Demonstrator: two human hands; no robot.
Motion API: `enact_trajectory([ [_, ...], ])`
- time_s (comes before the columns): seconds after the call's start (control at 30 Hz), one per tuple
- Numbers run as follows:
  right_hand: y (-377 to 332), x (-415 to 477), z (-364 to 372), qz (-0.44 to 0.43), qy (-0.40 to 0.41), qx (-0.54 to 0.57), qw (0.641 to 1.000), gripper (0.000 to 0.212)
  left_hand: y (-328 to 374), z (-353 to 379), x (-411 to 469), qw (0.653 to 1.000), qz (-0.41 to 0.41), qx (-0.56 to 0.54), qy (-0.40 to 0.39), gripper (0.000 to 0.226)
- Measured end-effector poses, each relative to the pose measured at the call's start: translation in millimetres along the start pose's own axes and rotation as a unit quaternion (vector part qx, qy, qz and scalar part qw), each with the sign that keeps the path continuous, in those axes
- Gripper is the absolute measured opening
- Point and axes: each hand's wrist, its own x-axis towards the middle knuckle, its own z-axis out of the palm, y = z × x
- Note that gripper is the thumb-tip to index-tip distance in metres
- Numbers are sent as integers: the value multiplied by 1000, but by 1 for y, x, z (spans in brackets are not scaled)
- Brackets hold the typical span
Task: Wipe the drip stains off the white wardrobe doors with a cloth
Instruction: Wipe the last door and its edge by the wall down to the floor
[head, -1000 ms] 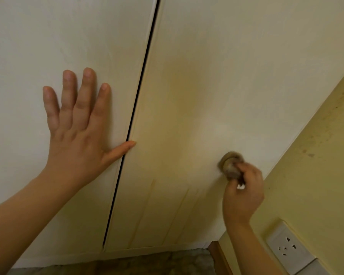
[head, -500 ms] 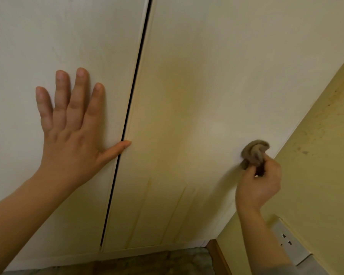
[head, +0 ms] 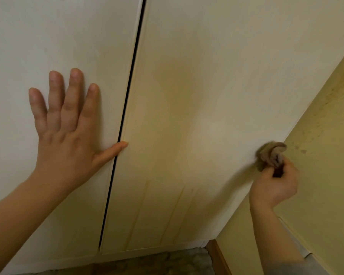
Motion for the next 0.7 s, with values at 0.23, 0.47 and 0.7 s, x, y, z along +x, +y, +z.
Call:
enact_trajectory([
  [0.23,24,-70,-18,5,-142,21,990,36,-1,1,0,1000,-2,-10,6,100],
  [0.47,-9,-58,-39,136,-199,231,943,19,-1,1,0,1000,6,-15,3,99],
  [0.7,36,-32,-7,240,-80,99,962,7,3,-3,-1,999,-23,-35,-15,99],
])
